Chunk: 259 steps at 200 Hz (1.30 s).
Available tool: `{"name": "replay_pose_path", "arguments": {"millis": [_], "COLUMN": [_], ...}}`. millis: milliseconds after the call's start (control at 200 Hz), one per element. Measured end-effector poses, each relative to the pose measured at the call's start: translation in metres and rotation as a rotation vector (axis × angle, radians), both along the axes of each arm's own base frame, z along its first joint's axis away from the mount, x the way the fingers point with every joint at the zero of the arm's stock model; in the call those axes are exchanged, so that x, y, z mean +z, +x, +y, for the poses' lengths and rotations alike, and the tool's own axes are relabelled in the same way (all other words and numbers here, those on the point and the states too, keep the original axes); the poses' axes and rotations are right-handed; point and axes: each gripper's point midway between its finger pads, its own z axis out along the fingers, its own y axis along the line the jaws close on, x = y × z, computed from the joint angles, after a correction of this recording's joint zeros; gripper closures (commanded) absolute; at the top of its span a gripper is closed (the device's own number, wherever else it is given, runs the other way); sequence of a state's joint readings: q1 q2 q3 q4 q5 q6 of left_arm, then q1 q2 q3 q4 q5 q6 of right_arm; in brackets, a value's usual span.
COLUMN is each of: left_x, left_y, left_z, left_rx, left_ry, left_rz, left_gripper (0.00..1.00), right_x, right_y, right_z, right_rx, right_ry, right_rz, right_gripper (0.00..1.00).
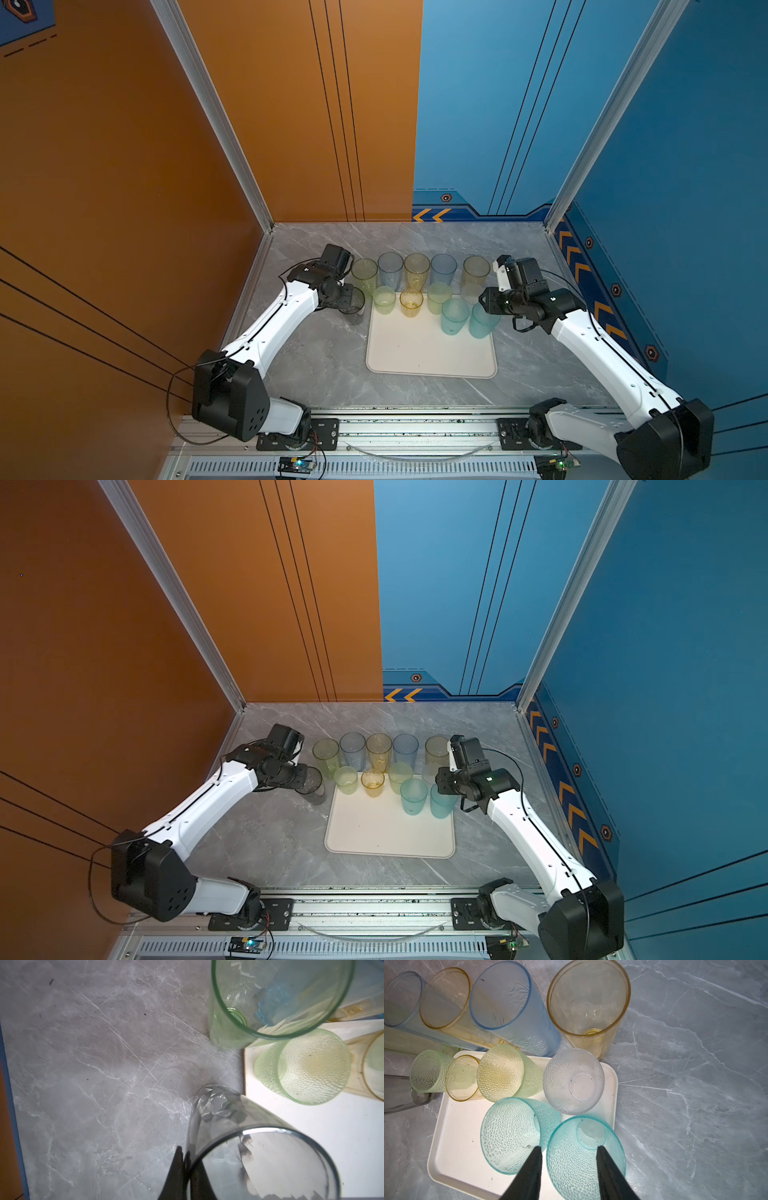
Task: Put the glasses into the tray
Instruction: 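Move the left gripper to the clear grey cup beside the tray and close, then lift the clear grey cup with the left gripper and carry it over the tray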
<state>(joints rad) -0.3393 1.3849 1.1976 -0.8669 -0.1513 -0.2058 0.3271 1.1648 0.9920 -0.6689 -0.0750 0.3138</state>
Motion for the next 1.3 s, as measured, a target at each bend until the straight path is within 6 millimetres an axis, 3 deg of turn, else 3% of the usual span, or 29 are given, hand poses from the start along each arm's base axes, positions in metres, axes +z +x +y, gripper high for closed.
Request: {"name": "replay_pose_path", "arguments": {"millis": [225, 606, 741, 956, 1087, 1297], "left_x": [0.037, 0.061, 0.054, 0.019, 0.007, 0.007], "left_y": [-0.008, -0.028, -0.028, -0.029, -0.024, -0.011], "left_z": [-0.019, -0.089, -0.120, -0.163, -0.179, -0.196], "left_rx": [-0.069, -0.285, -0.359, -0.446, -0.476, -0.500], "left_ry": [-0.006, -0.028, -0.027, -0.002, 0.014, 0.017], "left_rz": [-0.075, -0.097, -0.067, 0.038, 0.067, 0.057], "left_gripper": [0.94, 0.94, 0.95, 0.95, 0.95, 0.95], "right_x": [-0.002, -0.001, -0.001, -0.001, -0.001, -0.001], "right_y": [0.000, 0.002, 0.002, 0.002, 0.002, 0.002], "right_z": [0.003, 0.000, 0.000, 0.000, 0.000, 0.000], "right_rx": [0.010, -0.002, -0.003, -0.003, -0.003, -0.003], "right_ry": [-0.002, -0.021, -0.021, -0.021, -0.021, -0.021], "right_rz": [0.006, -0.002, -0.002, -0.003, -0.003, -0.003], "right_gripper": [0.58, 0.58, 0.58, 0.58, 0.58, 0.58]}}
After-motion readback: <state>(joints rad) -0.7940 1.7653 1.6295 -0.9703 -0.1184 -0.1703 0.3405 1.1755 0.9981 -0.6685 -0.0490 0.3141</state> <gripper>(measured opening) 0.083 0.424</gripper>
